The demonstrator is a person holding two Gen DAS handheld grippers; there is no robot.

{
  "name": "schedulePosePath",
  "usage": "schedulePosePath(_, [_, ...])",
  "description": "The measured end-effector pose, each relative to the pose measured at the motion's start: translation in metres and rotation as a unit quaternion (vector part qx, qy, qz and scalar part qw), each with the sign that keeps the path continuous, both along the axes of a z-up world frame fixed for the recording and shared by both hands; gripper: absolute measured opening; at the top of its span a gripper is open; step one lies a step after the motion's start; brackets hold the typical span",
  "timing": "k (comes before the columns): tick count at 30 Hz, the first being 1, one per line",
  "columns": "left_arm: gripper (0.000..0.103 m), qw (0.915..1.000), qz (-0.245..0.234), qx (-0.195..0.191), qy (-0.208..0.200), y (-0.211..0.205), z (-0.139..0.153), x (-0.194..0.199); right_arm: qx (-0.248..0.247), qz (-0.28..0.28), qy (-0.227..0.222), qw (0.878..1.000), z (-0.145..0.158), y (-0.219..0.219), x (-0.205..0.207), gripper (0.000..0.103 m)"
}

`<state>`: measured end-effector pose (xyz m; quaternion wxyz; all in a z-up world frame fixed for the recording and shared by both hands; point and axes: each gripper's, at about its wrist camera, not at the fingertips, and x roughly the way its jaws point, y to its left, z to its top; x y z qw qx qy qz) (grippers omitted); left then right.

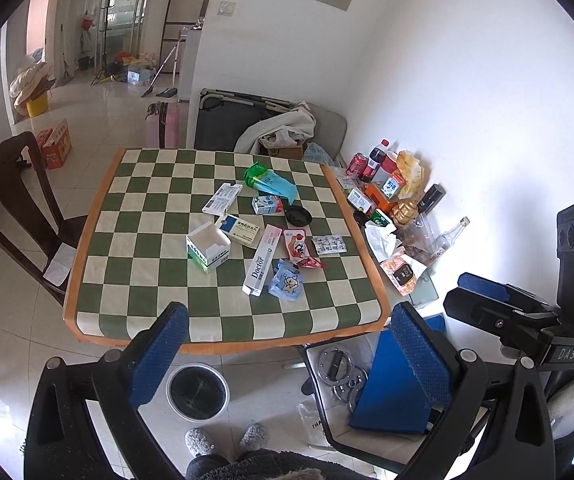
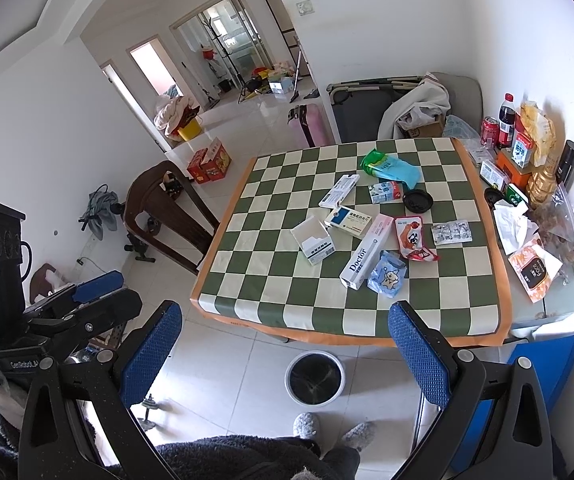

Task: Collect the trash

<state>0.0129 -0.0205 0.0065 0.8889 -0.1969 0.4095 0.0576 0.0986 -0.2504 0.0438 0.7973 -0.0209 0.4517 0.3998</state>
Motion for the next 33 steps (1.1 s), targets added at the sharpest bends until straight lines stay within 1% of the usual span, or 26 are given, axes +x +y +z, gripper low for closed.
schedulePosePath(19, [0.103,1.0000,-0.003,-0.001,0.001,-0.008,0.008,0.010,0.002,-0.001,0.001,1.000,-0.001,0.001,0.000,0.103])
schedulePosePath(21, [0.103,1.0000,-0.001,0.009,0.004,-0.009,0.009,0.017,0.002,-0.002,0.000,1.000,-0.001,0.000,0.000,0.103])
schedulePosePath(22, [0.103,0.9996,0.008,0.027,0.007,-0.009,0.007,0.021,0.002,-0.006,0.000,1.000,-0.002,0.000,0.000,0.103])
schedulePosePath(23, [0.103,0.9982,0.020,0.054,0.013,-0.008,0.005,0.028,0.004,-0.011,0.001,1.000,-0.002,0.000,0.001,0.103])
schedulePosePath(24, [0.103,0.9959,0.032,0.083,0.017,-0.007,0.001,0.034,0.005,-0.022,0.003,1.000,-0.003,0.001,0.003,0.103])
schedulePosePath(26, [0.103,0.9868,0.057,0.147,0.036,-0.004,-0.013,0.052,-0.003,-0.055,0.001,0.998,-0.006,0.005,0.015,0.103])
schedulePosePath(27, [0.103,0.9831,0.064,0.165,0.046,-0.002,-0.022,0.060,-0.008,-0.069,0.000,0.998,-0.008,0.005,0.019,0.103])
schedulePosePath(28, [0.103,0.9803,0.070,0.174,0.064,0.004,-0.034,0.072,-0.015,-0.087,0.000,0.996,-0.014,0.006,0.023,0.103])
schedulePosePath(29, [0.103,0.9793,0.076,0.169,0.082,0.011,-0.047,0.081,-0.023,-0.105,0.004,0.994,-0.021,0.005,0.029,0.103])
schedulePosePath(31, [0.103,0.9800,0.088,0.137,0.114,0.029,-0.078,0.103,-0.033,-0.142,0.020,0.989,-0.040,0.005,0.044,0.103])
schedulePosePath(33, [0.103,0.9773,0.108,0.089,0.160,0.047,-0.114,0.130,-0.037,-0.176,0.042,0.983,-0.066,0.004,0.066,0.103])
